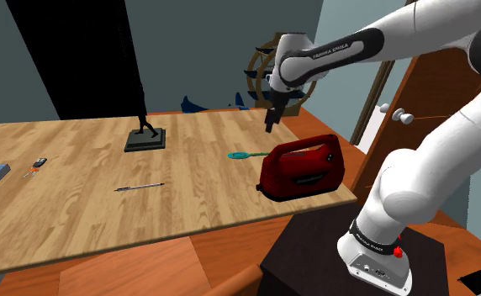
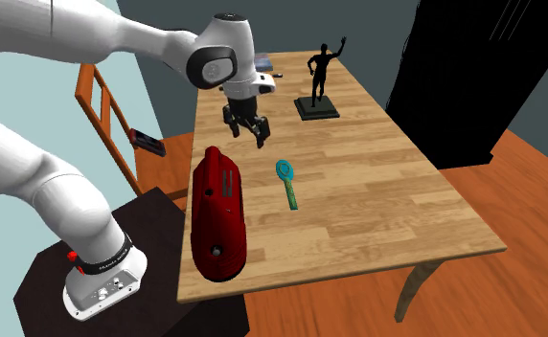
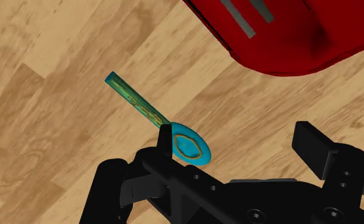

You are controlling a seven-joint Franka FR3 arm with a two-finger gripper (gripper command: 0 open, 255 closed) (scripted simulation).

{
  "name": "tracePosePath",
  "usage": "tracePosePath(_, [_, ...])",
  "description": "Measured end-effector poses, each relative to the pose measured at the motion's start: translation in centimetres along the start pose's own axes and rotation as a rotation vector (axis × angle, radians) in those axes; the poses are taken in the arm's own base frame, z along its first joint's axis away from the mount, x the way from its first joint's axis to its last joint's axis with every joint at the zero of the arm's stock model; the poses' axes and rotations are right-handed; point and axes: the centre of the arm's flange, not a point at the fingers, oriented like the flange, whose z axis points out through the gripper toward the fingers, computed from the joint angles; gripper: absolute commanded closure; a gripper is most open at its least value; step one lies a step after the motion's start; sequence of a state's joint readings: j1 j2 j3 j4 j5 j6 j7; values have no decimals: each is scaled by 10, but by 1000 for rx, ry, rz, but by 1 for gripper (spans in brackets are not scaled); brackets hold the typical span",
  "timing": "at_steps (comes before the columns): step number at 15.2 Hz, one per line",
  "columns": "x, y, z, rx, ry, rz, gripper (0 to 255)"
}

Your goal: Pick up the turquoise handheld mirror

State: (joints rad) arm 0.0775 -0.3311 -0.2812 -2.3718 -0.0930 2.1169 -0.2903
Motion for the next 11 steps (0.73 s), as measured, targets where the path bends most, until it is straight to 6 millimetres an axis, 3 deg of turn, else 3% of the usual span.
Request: tracePosePath(11, [81, 50, 123, 71, -34, -177, 0])
